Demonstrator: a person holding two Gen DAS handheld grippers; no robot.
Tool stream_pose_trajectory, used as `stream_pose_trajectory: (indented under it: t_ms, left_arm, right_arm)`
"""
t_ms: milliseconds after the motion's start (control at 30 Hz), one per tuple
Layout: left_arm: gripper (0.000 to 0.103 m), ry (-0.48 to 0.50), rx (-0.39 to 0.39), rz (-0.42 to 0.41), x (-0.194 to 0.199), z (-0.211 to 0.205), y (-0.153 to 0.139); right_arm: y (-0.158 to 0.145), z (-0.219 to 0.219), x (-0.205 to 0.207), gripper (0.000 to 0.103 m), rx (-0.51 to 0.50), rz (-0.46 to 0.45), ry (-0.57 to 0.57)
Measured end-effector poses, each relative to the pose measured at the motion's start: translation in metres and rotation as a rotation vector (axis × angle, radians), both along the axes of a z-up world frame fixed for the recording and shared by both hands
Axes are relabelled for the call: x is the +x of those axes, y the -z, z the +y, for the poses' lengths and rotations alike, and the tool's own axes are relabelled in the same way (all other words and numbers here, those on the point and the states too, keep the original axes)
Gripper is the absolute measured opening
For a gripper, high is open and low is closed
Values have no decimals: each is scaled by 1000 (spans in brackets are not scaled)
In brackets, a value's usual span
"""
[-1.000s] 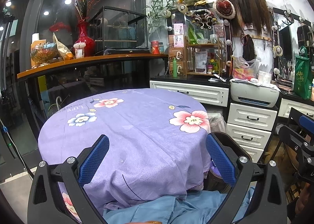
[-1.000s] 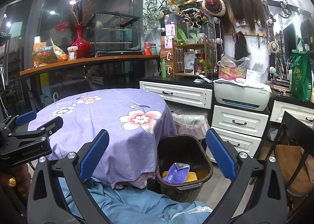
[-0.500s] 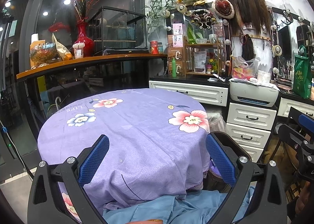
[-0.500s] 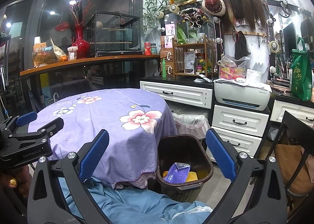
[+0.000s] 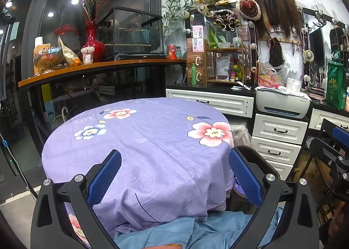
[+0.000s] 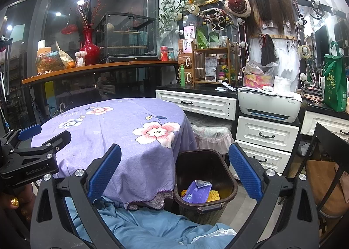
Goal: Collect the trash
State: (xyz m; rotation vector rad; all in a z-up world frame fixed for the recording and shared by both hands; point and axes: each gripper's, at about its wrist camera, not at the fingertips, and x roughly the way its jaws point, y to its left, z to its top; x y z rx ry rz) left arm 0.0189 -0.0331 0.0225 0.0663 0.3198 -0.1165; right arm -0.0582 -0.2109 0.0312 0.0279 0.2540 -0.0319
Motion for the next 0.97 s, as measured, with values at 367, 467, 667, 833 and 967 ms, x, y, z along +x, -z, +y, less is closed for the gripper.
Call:
stream_pose_trajectory:
  t_ms: [367, 467, 667, 833, 967]
  left_arm:
    - [98, 1, -1, -6, 0, 1, 0]
    - [98, -2, -2, -4, 0, 1, 1]
    - [98, -3, -3, -9, 0, 1, 2]
    - [98, -8, -7, 6, 2, 1, 2]
    - [98, -6, -3, 7, 3, 1, 1]
  right_arm:
    - [-1, 0, 0, 97, 0, 1, 0]
    - [-1, 0, 0, 97, 0, 1, 0]
    - [4, 2, -1, 97, -1, 3, -1]
    - [7, 4, -2, 97, 0, 6, -4]
    - [8, 4, -1, 97, 0, 7, -4]
